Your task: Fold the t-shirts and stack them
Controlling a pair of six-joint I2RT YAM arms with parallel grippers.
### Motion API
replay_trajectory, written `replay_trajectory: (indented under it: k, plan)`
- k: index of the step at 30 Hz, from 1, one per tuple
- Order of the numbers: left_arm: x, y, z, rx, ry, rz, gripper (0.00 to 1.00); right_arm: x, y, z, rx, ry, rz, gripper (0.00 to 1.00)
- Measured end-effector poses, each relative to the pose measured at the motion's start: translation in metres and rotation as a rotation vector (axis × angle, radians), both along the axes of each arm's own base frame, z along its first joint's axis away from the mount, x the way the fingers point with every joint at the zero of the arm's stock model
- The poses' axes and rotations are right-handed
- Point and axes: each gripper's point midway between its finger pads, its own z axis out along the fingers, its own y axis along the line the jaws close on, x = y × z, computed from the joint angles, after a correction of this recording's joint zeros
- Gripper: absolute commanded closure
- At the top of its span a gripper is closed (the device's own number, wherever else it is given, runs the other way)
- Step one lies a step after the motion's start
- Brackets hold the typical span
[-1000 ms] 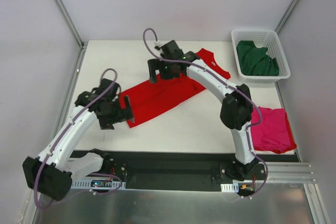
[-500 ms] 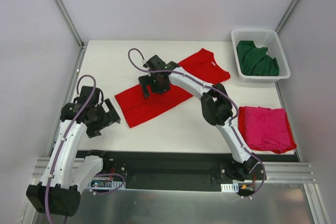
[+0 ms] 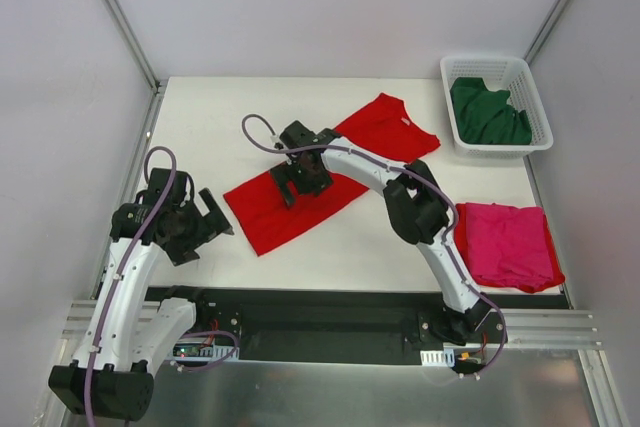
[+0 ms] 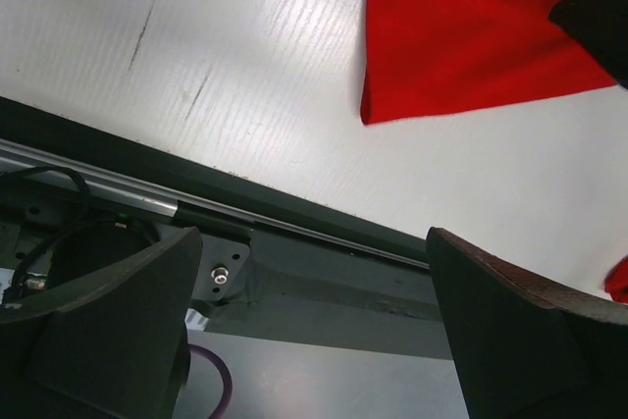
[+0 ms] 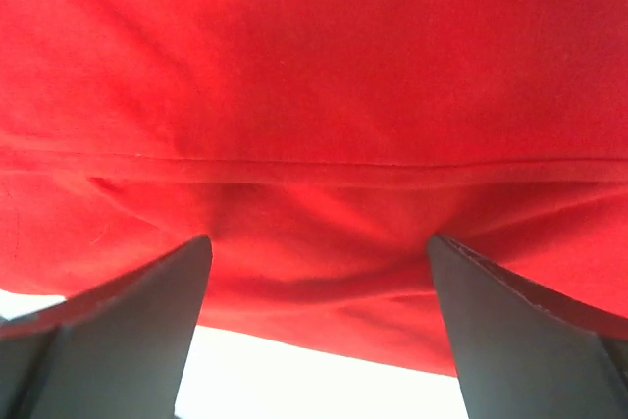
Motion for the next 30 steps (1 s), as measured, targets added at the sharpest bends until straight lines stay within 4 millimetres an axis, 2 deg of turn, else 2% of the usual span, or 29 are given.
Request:
replay_trajectory:
  k: [6, 13, 16, 19, 21, 23, 26, 27, 30]
  plan:
    - [0.006, -0.003, -0.002, -0.014, 0.016, -0.006, 0.01, -0.043, -0.040, -0.003, -0.127, 0.075, 0.052, 0.04]
    - [0.017, -0.009, 0.000, -0.041, -0.015, -0.016, 0.01, -0.097, -0.101, -0.007, -0.314, 0.206, 0.108, 0.04]
    - [0.021, -0.012, 0.001, -0.058, -0.026, -0.023, 0.01, -0.121, -0.135, -0.007, -0.409, 0.265, 0.122, 0.04]
    - [0.025, -0.014, -0.001, -0.068, -0.025, -0.028, 0.01, -0.135, -0.160, 0.002, -0.486, 0.298, 0.124, 0.04]
    - [0.026, -0.016, -0.002, -0.074, -0.020, -0.030, 0.01, -0.133, -0.165, 0.017, -0.492, 0.277, 0.106, 0.04]
    - [0.027, -0.017, -0.002, -0.081, -0.018, -0.034, 0.01, -0.123, -0.163, 0.039, -0.458, 0.233, 0.054, 0.04]
    - [0.029, -0.018, -0.002, -0.086, -0.019, -0.036, 0.01, -0.089, -0.153, 0.069, -0.355, 0.134, -0.083, 0.04]
    - [0.030, -0.019, -0.002, -0.088, -0.019, -0.037, 0.01, -0.072, -0.149, 0.078, -0.315, 0.095, -0.150, 0.04]
    - [0.030, -0.019, -0.002, -0.092, -0.022, -0.040, 0.01, -0.038, -0.149, 0.085, -0.270, 0.041, -0.288, 0.04]
